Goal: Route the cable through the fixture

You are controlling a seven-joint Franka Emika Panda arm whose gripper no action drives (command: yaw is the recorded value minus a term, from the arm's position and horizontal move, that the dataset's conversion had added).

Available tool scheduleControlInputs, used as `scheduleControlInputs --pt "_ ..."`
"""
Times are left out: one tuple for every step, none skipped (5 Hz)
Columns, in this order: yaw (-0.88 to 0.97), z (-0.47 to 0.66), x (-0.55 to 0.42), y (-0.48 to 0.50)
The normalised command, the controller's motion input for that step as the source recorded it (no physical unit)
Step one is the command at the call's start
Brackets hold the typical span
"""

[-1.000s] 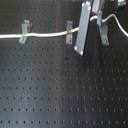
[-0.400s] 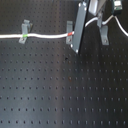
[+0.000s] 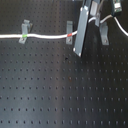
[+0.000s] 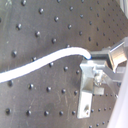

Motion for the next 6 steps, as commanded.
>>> scheduleControlInputs --pt "0.02 0.22 0.066 0.212" --pt "0.17 0.06 0.226 0.327" --pt "0.26 0.00 0.216 0.301" --pt "0.23 0.20 0.219 0.105" --pt "0.00 0.10 0.010 -0.219" --pt "-0.06 -0.01 -0.215 -0.304"
